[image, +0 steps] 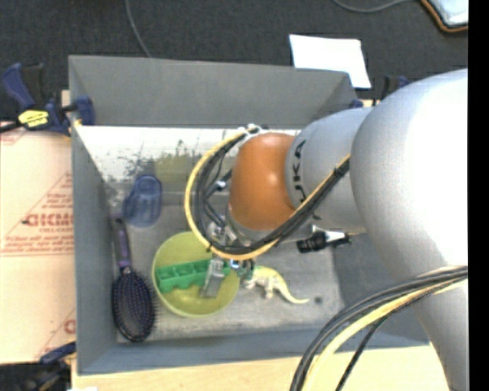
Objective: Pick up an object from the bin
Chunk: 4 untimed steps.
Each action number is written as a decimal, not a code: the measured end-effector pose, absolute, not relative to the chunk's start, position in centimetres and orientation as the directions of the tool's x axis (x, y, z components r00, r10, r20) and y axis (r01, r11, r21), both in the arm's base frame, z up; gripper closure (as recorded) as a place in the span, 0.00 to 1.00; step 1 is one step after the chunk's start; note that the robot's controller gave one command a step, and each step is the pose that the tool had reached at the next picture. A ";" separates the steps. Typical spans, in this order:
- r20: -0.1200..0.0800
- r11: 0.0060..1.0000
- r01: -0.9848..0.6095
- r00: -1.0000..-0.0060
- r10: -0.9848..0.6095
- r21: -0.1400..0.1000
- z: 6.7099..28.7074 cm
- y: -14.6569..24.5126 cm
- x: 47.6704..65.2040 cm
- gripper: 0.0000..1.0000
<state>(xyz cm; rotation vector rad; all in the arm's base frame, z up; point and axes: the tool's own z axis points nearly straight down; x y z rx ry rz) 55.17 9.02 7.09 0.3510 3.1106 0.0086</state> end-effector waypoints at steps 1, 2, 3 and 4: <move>-0.010 0.979 0.202 -0.979 0.202 0.003 7.9 9.5 54.9 1.00; -0.010 0.979 0.202 -0.979 0.202 0.003 7.9 9.5 54.9 1.00; -0.008 0.979 0.203 -0.979 0.203 0.003 8.6 9.4 54.8 1.00; 0.001 0.979 0.204 -0.979 0.204 0.000 11.1 9.4 54.6 1.00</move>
Offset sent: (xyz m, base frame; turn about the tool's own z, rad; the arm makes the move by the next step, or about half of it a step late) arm 0.0000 0.0000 0.0000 0.0000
